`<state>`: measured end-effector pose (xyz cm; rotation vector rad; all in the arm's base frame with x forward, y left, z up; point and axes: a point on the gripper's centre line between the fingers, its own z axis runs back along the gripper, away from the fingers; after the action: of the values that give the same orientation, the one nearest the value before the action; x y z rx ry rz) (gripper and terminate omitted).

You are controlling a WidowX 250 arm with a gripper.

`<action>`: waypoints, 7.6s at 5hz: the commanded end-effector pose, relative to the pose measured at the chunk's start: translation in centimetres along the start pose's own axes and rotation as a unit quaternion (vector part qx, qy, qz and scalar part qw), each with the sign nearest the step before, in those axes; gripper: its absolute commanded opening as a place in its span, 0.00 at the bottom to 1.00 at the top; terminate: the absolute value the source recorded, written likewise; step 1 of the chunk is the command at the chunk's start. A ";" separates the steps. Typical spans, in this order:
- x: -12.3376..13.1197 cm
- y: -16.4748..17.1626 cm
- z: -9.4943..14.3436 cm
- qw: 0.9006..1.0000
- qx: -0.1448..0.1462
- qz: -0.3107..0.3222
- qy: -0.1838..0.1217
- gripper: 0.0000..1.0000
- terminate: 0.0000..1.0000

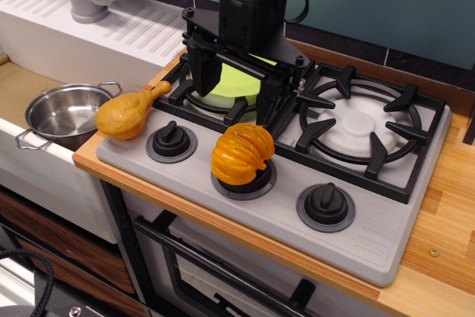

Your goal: Put pumpkin on plate and chickenwing in pot or pan in sink

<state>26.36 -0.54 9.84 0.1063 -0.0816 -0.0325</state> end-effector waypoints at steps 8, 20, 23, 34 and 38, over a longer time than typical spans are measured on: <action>0.9 -0.6 -4.8 0.999 -0.030 0.006 -0.035 1.00 0.00; 11.0 7.3 -1.3 0.996 -0.036 -0.077 -0.038 0.00 0.00; 10.6 5.7 -3.6 0.996 -0.040 -0.058 -0.047 1.00 0.00; 4.5 8.7 6.3 0.998 0.006 -0.054 -0.013 1.00 0.00; 3.9 12.1 4.4 0.997 -0.013 -0.039 -0.072 1.00 0.00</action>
<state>29.97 10.77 14.66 0.0594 -0.1970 -0.1145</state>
